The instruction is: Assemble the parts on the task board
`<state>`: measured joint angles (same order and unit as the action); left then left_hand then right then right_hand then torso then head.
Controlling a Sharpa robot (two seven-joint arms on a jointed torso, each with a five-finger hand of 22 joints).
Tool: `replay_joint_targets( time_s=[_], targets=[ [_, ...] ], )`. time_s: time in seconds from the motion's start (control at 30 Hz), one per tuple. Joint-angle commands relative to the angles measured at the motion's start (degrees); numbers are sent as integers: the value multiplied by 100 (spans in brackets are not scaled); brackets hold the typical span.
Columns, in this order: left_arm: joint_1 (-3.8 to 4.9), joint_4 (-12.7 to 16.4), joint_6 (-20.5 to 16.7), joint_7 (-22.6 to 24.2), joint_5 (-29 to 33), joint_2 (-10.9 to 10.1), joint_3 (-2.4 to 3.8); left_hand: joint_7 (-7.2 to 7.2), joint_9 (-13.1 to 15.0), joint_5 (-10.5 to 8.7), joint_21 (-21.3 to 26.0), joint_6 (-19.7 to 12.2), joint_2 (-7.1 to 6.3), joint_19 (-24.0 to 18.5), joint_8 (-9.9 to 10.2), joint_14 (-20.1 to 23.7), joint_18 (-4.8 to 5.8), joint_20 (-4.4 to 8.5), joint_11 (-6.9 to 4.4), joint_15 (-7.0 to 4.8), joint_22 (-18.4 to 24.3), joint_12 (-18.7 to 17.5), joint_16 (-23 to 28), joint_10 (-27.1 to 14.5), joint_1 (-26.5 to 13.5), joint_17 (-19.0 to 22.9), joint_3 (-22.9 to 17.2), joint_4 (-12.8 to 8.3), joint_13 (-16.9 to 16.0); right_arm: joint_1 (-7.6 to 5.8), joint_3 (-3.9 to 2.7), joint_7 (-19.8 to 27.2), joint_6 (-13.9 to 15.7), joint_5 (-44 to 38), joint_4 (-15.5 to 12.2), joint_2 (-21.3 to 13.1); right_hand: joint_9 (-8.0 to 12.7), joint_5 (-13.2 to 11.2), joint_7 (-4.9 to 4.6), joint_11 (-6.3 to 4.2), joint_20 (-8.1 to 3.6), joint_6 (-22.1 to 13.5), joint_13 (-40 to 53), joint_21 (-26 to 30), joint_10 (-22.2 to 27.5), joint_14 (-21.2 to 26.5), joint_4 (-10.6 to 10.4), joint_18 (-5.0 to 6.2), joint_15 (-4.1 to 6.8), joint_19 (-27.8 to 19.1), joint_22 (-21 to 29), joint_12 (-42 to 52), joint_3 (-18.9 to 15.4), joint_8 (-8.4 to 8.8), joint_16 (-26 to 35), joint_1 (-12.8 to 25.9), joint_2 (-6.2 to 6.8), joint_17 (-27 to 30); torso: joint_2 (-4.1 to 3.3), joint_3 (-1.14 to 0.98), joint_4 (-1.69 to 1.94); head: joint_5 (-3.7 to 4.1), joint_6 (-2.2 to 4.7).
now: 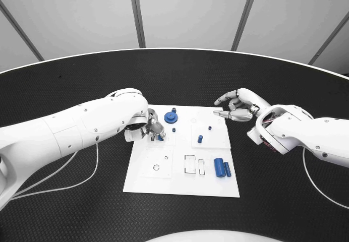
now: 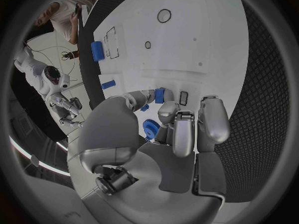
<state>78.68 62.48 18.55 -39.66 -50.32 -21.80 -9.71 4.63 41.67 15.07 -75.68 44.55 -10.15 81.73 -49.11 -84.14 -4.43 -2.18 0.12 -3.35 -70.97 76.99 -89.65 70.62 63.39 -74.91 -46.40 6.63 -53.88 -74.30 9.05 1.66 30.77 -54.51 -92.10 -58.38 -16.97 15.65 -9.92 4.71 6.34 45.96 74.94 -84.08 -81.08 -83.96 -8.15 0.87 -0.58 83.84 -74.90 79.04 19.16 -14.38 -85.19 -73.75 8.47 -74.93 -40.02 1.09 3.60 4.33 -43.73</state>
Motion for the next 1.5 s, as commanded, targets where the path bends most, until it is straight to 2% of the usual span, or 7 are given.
replay_joint_targets(
  time_s=[0.03, 0.13, 0.47, 0.7, 1.1, 1.27, 1.5],
  targets=[
    [0, -23, 19, -11, 0, 15, -1, -23, 9, 42, -29, 37, 26, 29, 4, -586, -38, -6, -22, -38, -5, 20, -35, 27, 32, -1509, -890, -929, 8, 0, 0, -1, 2, 0, -3, -1, 5, 11, 14, -4, -38, 40, 442, 2, -19, -359, -4, 85, 44, 313, -960, 32, 32, -38, 37, -9, 56, -433, 2, -3, -1, 0, -2],
    [-1, -55, 37, -23, 0, 40, -1, -22, 9, 42, -27, 38, 26, 28, 5, -586, -39, -6, -21, -38, -2, 21, -35, 28, 30, -1509, -889, -928, 6, 0, 0, -2, 4, 0, -6, -2, 5, 11, 14, -4, -38, 40, 442, 2, -19, -359, -4, 85, 44, 313, -960, 32, 32, -38, 37, -9, 56, -433, -1, 2, -3, 2, -12],
    [-3, -130, 60, -40, 0, 106, -1, -20, 7, 38, -32, 39, 48, 30, 8, -586, -37, -5, -17, -35, -8, 25, -35, 32, 2, -1509, -881, -897, 1, -1, 0, -6, 6, 0, -16, -1, 5, 11, 14, -4, -38, 40, 442, 2, -19, -359, -4, 85, 44, 313, -960, 32, 32, -38, 37, -9, 56, -433, -1, 5, 6, 7, -13],
    [-4, -188, 93, -49, 2, 139, -1, -29, 14, -3, -35, 29, 78, 31, 6, -586, -35, -6, -19, -32, -12, 56, -35, 70, -85, -1509, -827, -827, -65, -1, 0, -5, 7, 0, -15, 2, 5, 11, 14, -4, -38, 40, 442, 2, -19, -359, -4, 85, 44, 313, -960, 32, 32, -38, 37, -9, 56, -433, 0, 4, 0, 4, -18],
    [-4, -256, 111, -52, 23, 170, -1, -83, 29, -105, -27, -4, 107, 27, -3, -586, -37, 9, -54, -57, -1, 78, -35, 94, -256, -1509, -556, -667, -106, -1, 0, -6, 5, 0, -14, 3, 11, 35, 14, -5, -40, 41, 435, 9, -14, -357, -5, 87, 45, 310, -955, 26, 45, -41, 42, -10, 68, -426, 0, 3, 1, 13, -28],
    [-5, -278, 153, -59, 24, 178, -1, -123, 18, -147, -24, 10, 79, 27, 4, -586, -37, 27, -82, -79, 4, 85, -35, 98, -349, -1509, -373, -575, -115, -1, 0, -4, 7, 0, -11, 4, 11, 35, 14, -5, -40, 41, 435, 9, -14, -357, -5, 87, 45, 310, -955, 26, 45, -41, 42, -10, 68, -426, 3, 1, 2, 18, -34],
    [-5, -301, 181, -66, 25, 189, -1, -154, -25, -290, -15, 61, 97, 28, 41, -586, -38, 54, -108, -104, 16, 93, -35, 93, -441, -1509, -112, -420, -138, -1, 0, -1, 10, 0, -8, 8, 13, 39, 14, -5, -40, 40, 435, 7, -14, -357, -7, 86, 45, 312, -958, 26, 49, -42, 43, -10, 73, -425, 0, 2, 2, 18, -36]
  ],
)
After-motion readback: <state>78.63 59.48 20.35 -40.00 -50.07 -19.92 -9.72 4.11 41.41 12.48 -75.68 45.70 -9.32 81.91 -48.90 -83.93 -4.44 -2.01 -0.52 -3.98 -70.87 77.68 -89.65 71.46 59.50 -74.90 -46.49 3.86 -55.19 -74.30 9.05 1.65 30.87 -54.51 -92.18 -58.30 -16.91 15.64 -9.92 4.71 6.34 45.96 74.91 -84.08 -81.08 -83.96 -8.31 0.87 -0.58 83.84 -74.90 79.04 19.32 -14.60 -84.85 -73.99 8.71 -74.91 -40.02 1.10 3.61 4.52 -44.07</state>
